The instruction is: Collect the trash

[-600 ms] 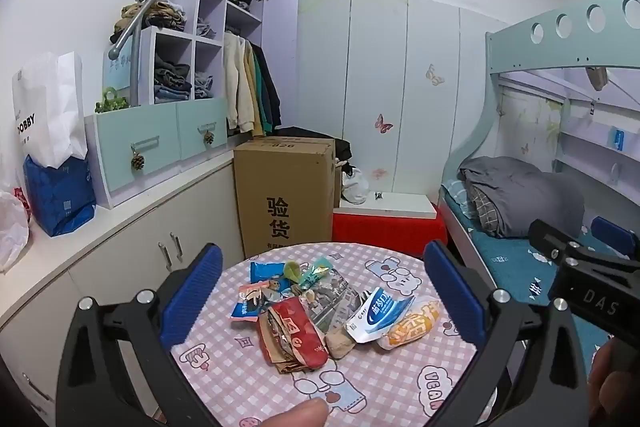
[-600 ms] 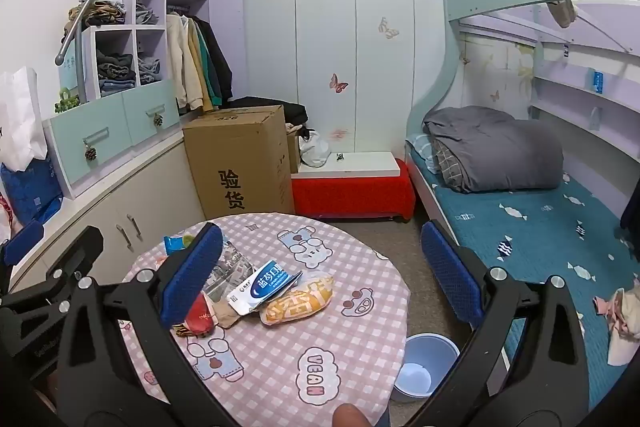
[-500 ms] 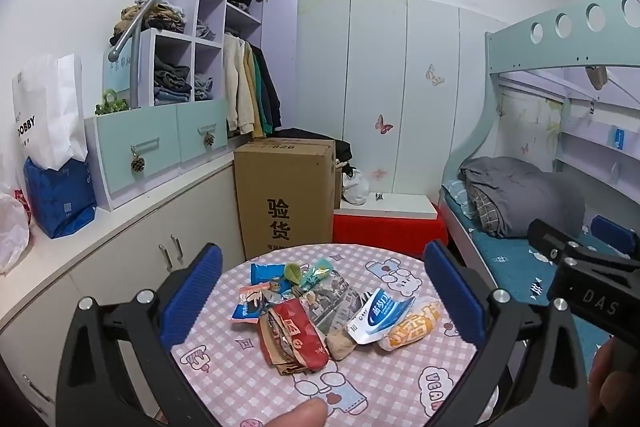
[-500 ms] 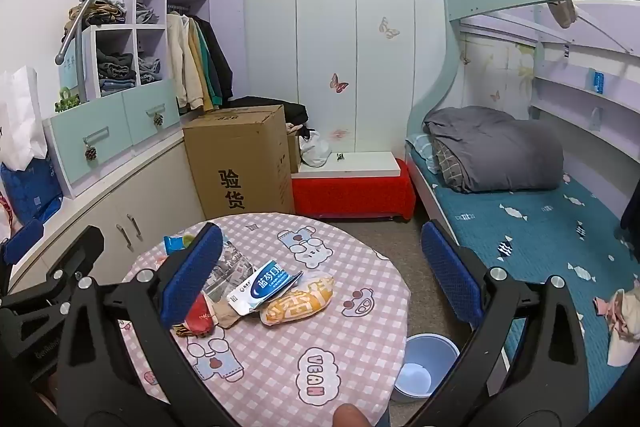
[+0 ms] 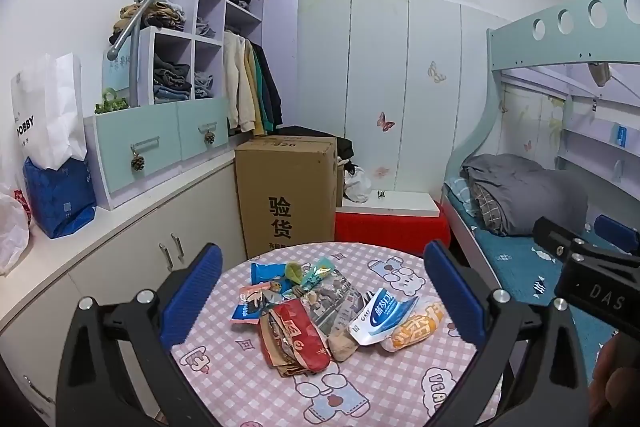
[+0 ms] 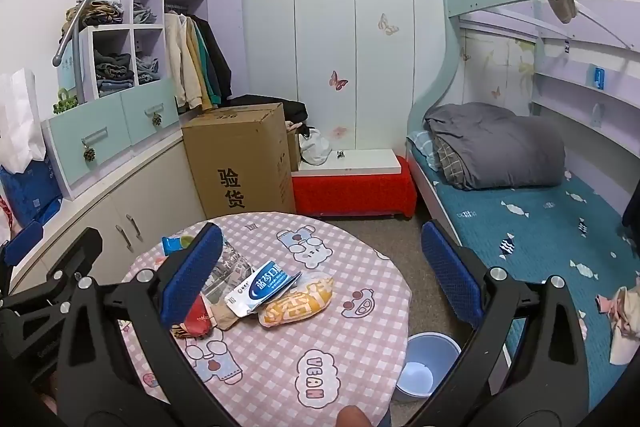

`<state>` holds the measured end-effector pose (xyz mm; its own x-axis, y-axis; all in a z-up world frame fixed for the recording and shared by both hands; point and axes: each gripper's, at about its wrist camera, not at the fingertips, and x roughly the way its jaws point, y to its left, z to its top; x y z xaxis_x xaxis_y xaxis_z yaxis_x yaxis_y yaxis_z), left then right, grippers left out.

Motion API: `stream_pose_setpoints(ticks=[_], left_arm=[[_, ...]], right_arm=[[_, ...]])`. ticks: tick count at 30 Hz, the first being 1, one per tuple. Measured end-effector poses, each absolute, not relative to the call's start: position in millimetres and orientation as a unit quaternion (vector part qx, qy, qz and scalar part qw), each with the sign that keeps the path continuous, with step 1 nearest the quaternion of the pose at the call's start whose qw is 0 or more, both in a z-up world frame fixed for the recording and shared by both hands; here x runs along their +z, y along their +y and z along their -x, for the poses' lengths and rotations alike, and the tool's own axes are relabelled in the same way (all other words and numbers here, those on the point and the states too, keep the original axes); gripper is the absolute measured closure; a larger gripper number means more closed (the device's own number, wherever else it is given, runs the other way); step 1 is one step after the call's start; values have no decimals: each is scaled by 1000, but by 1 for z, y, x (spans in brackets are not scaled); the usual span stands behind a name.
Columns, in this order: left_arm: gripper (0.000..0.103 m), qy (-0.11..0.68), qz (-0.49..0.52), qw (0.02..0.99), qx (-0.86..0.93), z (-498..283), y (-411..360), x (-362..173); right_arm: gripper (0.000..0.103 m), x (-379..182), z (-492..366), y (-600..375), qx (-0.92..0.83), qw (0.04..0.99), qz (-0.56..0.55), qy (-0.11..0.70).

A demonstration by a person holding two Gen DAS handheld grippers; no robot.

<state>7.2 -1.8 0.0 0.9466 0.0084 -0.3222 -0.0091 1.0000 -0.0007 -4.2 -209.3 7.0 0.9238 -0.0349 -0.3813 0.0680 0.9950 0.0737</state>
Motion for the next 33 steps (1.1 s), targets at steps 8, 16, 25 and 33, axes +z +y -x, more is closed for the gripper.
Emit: stream_pose_setpoints(ticks=[8, 16, 25, 33], left_arm=[[4, 166, 0, 986, 4, -12, -3, -7], [4, 172, 2, 985, 4, -22, -1, -13], [4, 177, 4, 984, 3, -27, 0, -14], [4, 191, 5, 981, 2, -39, 0, -23]], right_arm=[[6, 2, -2, -209, -23, 979, -40, 200], [6, 0, -6, -205, -20, 978, -36, 203], [6, -2, -11, -203, -19, 978, -36, 207], [6, -7, -24, -207, -25, 974, -39, 222]])
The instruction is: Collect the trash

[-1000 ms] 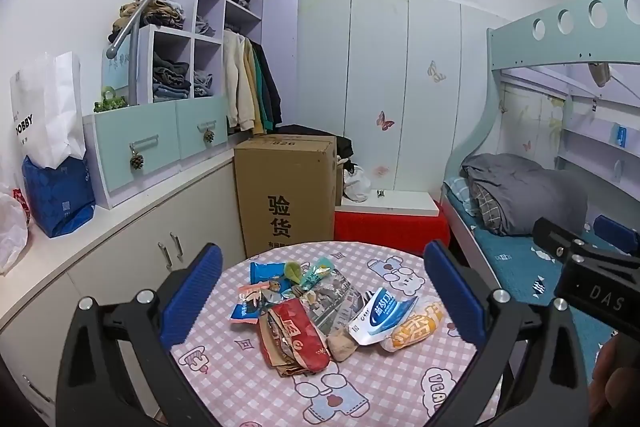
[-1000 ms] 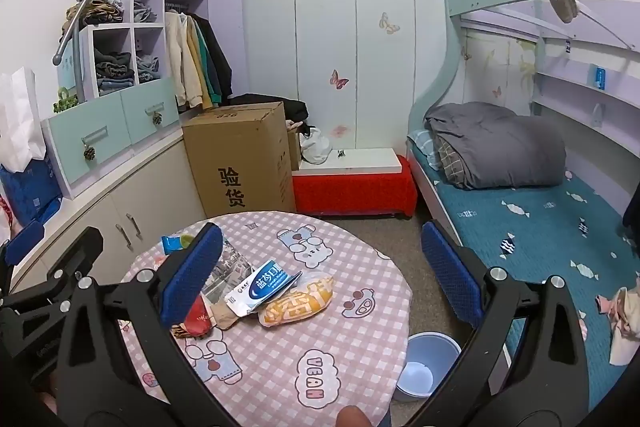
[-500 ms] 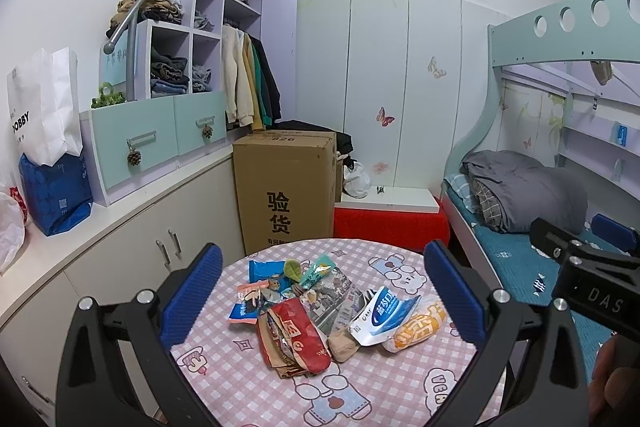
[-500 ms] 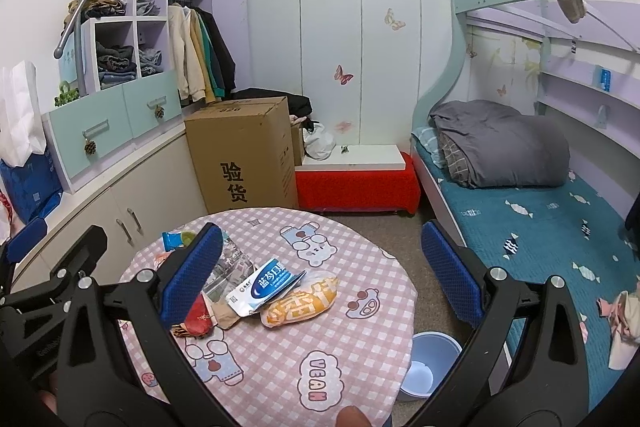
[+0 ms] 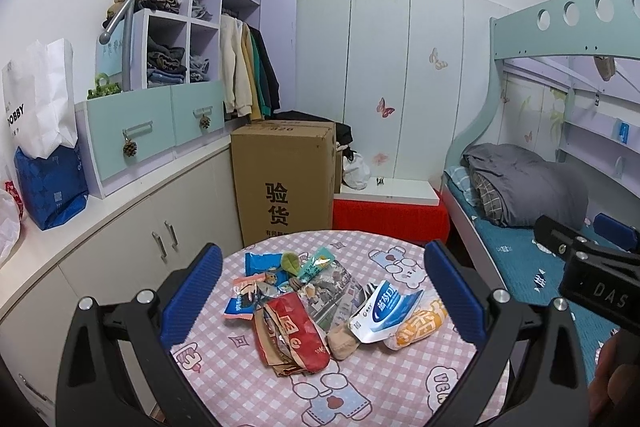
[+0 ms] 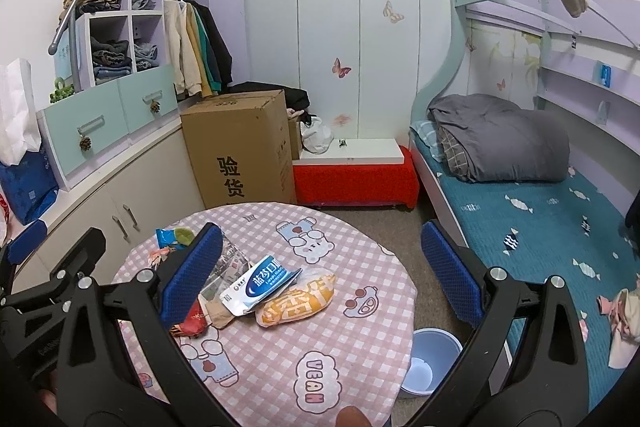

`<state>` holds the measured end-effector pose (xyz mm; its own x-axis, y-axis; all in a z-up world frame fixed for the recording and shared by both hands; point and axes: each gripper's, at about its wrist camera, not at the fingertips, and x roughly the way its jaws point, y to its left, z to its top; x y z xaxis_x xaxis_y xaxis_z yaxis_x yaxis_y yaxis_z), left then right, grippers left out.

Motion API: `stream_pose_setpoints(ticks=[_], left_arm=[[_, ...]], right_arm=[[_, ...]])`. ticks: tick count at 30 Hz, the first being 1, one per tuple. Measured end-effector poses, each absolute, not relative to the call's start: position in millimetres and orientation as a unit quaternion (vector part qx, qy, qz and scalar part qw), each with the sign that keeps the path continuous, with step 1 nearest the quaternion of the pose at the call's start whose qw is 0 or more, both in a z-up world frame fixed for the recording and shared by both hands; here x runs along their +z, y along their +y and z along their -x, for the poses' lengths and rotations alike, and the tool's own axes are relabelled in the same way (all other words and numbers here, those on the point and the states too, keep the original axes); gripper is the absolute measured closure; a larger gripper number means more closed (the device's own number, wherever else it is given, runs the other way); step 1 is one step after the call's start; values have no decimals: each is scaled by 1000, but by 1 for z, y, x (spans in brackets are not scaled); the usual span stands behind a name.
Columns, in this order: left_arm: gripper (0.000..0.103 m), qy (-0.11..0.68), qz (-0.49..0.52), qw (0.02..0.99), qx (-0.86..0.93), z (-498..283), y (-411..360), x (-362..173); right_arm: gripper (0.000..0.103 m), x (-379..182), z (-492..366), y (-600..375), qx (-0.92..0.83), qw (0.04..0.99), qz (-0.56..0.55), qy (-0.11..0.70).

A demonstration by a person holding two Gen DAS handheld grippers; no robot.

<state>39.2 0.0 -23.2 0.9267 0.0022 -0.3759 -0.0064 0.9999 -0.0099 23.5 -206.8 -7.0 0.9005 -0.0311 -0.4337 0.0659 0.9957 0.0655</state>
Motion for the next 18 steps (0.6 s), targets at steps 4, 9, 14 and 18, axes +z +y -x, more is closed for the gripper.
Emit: stream_pose_setpoints(ticks=[4, 9, 14, 18], left_arm=[[4, 205, 6, 979, 3, -48, 0, -32], [4, 232, 8, 973, 5, -64, 3, -48], [4, 272, 9, 962, 11, -85, 8, -76], [4, 302, 6, 953, 13, -101, 13, -100]], right_arm=[[6, -15, -33, -214, -28, 971, -42, 233], [6, -42, -56, -224, -40, 961, -46, 271], [6, -82, -86, -233, -54, 942, -48, 327], [6, -120, -110, -236, -48, 924, -54, 375]])
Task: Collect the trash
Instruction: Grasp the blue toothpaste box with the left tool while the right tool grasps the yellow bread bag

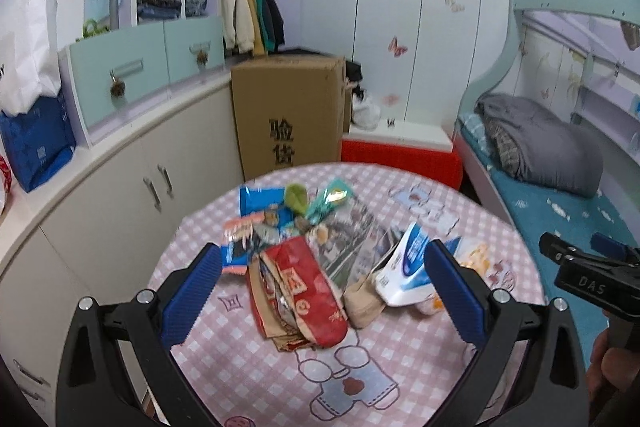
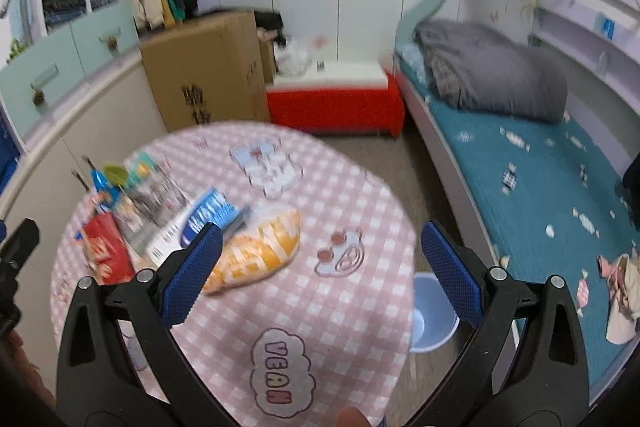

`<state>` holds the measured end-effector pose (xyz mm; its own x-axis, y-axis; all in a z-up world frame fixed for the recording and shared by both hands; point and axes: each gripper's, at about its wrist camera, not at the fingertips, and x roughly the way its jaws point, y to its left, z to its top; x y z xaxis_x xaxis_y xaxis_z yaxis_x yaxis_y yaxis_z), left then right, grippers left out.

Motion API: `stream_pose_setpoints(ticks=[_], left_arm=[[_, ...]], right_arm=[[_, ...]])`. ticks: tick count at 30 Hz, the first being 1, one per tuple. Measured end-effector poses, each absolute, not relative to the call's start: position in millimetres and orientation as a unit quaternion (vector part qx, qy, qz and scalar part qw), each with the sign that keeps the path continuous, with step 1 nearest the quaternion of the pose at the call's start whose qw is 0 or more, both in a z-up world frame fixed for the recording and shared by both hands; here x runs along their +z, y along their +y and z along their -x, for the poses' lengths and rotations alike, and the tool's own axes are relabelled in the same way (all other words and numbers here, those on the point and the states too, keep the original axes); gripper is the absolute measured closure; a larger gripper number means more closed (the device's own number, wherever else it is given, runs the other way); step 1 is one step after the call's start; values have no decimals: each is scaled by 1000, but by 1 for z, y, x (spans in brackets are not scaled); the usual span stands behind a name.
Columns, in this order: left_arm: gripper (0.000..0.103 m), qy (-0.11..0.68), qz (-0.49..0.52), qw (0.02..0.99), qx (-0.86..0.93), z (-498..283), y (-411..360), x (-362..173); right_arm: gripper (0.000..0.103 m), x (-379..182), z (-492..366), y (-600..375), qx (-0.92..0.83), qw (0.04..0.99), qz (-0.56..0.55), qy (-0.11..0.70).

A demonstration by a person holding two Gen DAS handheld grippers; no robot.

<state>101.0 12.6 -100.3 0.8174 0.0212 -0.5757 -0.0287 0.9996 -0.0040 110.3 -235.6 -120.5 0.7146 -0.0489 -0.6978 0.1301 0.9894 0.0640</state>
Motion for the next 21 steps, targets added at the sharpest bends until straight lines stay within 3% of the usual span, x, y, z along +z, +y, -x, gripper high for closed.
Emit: stream_pose_setpoints(ticks=[8, 13, 17, 21], left_arm=[[4, 348, 7, 938, 5, -125, 25, -141], [4, 357, 6, 934, -12, -137, 25, -151], [4, 358, -12, 933, -28, -153, 12, -159], [4, 362, -27, 930, -52, -174, -3, -167]], right_arm=[[6, -192, -161, -216, -3, 891, -65, 449], [7, -205, -182, -213, 31, 884, -107, 453], [41, -210, -190, -217, 80, 872, -150, 459], [60, -209, -189, -223, 99, 869, -168, 454]])
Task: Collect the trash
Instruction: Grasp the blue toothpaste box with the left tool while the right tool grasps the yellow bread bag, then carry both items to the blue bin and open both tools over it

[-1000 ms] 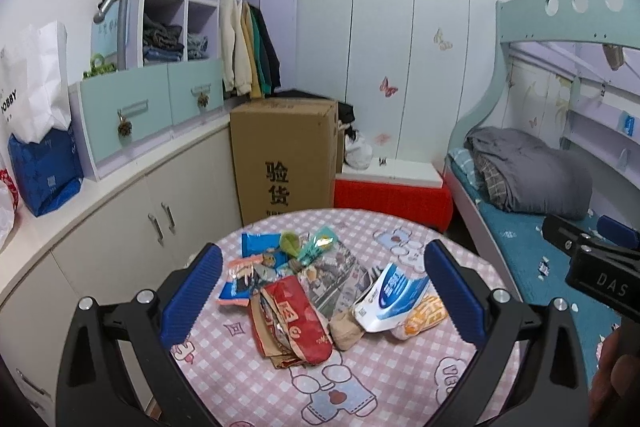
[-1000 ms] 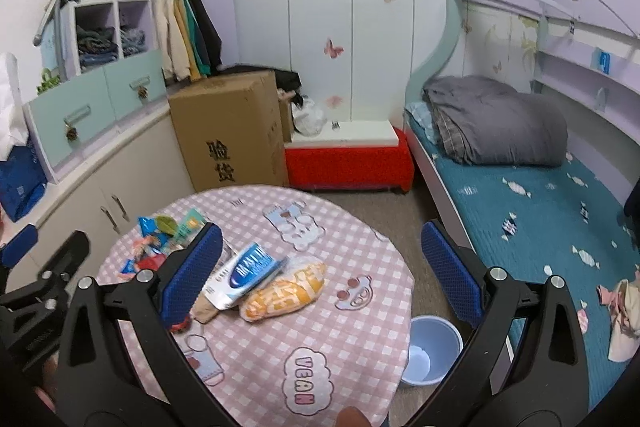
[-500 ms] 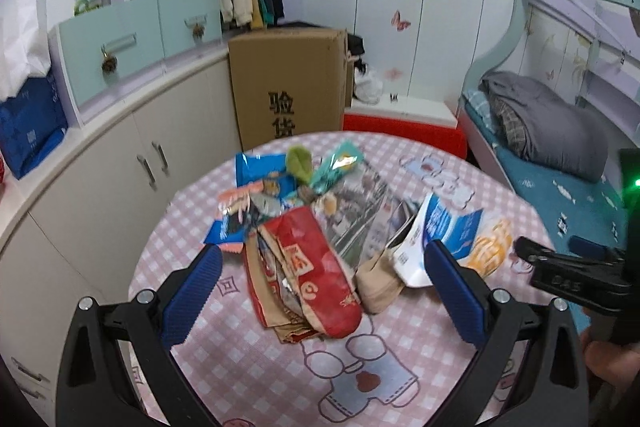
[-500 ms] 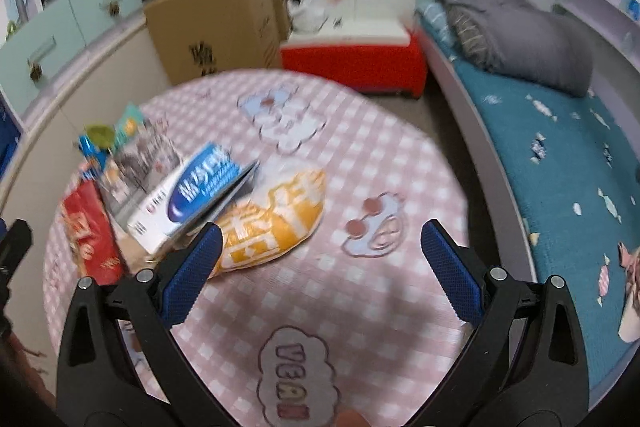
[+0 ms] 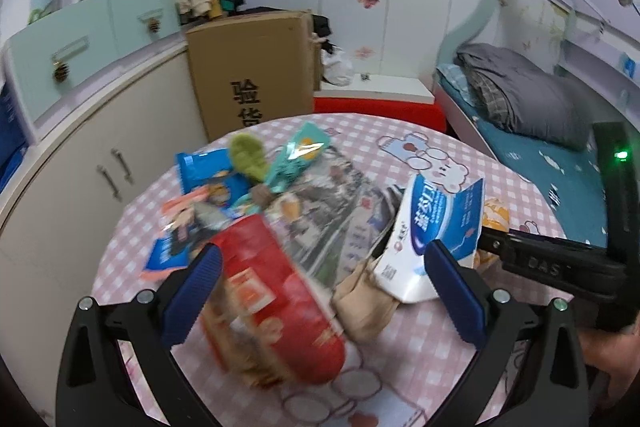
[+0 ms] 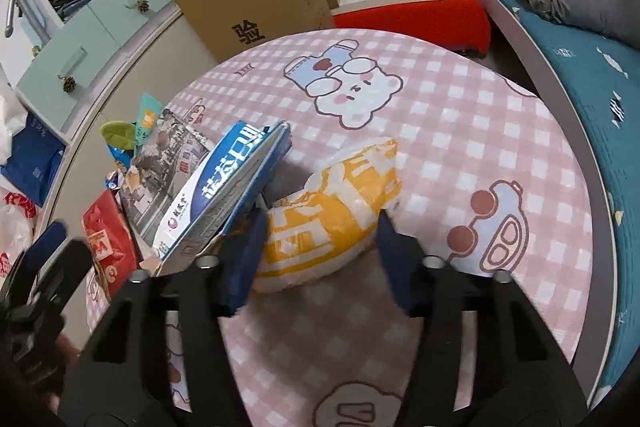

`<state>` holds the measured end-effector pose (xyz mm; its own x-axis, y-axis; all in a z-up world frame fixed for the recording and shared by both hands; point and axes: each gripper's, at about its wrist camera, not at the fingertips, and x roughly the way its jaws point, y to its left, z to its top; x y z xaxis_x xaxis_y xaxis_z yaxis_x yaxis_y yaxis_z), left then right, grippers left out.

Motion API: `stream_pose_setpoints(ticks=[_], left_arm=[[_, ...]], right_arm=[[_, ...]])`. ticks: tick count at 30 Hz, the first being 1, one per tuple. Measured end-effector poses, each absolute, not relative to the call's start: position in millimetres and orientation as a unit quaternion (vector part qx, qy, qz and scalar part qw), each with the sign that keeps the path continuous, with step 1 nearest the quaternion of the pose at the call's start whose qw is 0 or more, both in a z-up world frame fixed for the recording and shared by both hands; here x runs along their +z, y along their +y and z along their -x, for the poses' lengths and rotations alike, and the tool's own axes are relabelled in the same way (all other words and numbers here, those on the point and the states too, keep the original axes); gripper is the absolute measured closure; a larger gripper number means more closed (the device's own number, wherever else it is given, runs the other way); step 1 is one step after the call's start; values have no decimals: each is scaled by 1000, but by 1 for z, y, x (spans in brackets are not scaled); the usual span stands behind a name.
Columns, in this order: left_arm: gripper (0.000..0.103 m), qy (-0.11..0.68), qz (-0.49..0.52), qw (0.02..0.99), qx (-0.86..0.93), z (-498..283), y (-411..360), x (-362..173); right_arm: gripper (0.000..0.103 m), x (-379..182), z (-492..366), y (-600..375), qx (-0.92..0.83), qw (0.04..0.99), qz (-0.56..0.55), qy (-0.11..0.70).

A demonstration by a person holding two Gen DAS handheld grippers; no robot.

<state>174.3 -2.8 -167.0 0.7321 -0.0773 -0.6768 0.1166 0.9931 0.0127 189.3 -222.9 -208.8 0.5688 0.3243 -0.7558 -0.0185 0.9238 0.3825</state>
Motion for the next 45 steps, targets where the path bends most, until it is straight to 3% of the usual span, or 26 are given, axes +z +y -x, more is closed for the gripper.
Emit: stream_pose_setpoints(ticks=[5, 9, 11, 12, 13, 14, 15, 16, 18, 21, 38, 45], left_arm=[[4, 379, -57, 920, -89, -204, -25, -183], [4, 395, -87, 905, -135, -223, -47, -195], [7, 410, -93, 894, -153, -230, -54, -202], [21, 418, -91, 888, -169, -233, -58, -206], [42, 427, -86, 881, -184, -237, -62, -210], [53, 437, -81, 875, -191, -240, -64, -213], [70, 445, -74, 870, -198, -244, -67, -217], [78, 449, -69, 868, -201, -244, -68, -219], [81, 448, -64, 869, -201, -243, -68, -220], [84, 437, -57, 874, -207, -236, -64, -214], [87, 369, -10, 902, -224, -197, -71, -153], [87, 358, 0, 893, -272, -206, -130, -131]], right_arm=[[63, -209, -183, -236, 108, 865, -189, 453], [44, -212, -182, -245, 106, 854, -215, 462], [41, -214, -183, -244, 103, 852, -220, 464], [41, -215, -185, -243, 103, 851, -220, 465], [41, -216, -187, -242, 102, 851, -222, 464], [41, -218, -190, -241, 102, 852, -224, 462], [44, -219, -191, -241, 102, 852, -226, 461], [50, -220, -193, -241, 105, 852, -230, 459], [62, -216, -193, -241, 109, 854, -227, 454], [70, -210, -189, -249, 108, 858, -228, 447], [71, -177, -137, -342, 54, 889, -258, 374], [71, -165, -114, -412, -5, 902, -279, 331]])
